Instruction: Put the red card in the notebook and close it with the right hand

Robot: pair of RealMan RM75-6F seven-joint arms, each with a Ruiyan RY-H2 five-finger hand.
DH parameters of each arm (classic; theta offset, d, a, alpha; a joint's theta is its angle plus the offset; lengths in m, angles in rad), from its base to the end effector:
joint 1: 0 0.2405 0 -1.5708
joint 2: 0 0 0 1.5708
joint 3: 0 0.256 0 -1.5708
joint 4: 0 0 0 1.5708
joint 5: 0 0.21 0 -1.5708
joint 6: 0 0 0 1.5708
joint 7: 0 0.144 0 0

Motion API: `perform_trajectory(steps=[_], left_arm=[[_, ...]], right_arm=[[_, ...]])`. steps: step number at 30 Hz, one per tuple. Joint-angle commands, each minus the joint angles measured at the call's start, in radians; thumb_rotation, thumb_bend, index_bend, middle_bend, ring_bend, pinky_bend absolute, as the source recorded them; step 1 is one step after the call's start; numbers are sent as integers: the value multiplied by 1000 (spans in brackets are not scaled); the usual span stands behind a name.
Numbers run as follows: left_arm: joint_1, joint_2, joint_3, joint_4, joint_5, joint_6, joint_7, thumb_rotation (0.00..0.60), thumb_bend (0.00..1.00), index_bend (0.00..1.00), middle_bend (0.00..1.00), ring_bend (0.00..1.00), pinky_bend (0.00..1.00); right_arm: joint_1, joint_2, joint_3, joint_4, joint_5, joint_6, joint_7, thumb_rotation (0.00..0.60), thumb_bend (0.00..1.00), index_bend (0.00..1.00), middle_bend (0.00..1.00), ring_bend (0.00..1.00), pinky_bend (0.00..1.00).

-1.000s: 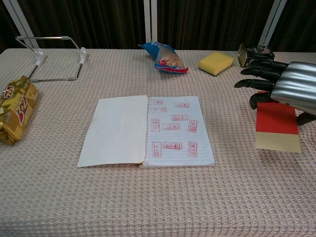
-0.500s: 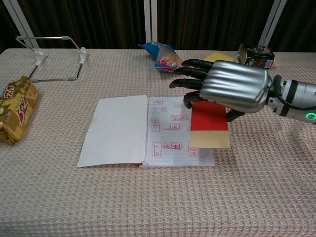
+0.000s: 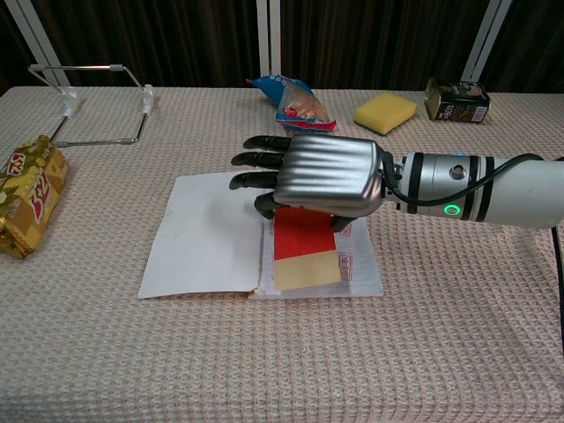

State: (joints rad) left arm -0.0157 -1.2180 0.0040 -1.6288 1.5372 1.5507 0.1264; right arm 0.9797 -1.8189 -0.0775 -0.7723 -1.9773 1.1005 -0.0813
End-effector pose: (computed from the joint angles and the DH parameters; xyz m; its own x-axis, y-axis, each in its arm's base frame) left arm -0.3046 0.1478 0.1261 0.4084 0.0217 0.9125 0.9125 0.0162 -0.4088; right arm -0.1103 -0.3436 -0.0917 0.7285 0.3398 0.5949 -0.0030 -0.8667 0.4988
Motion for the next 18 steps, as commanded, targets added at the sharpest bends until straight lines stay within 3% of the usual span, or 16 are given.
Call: perform_trajectory(steps=[1,8,18], left_arm=[[2,-3,1,2,-2,0,-1,600,30,366,309,207,252],[1,-9,1,3,-1,-5,2,600,30,366,309,207,252],[-3,-8,-2,2,-4,-12,4,600,31,366,309,207,252]], right_arm=[[4,-1,-10,8,2,-2,4,600,336,396,82,0,0],[17,-13,-23,29,12,-1,6,600,336,375,80,0,0],[33,-26,-31,43,30,4,2,600,294,241,63,0,0]])
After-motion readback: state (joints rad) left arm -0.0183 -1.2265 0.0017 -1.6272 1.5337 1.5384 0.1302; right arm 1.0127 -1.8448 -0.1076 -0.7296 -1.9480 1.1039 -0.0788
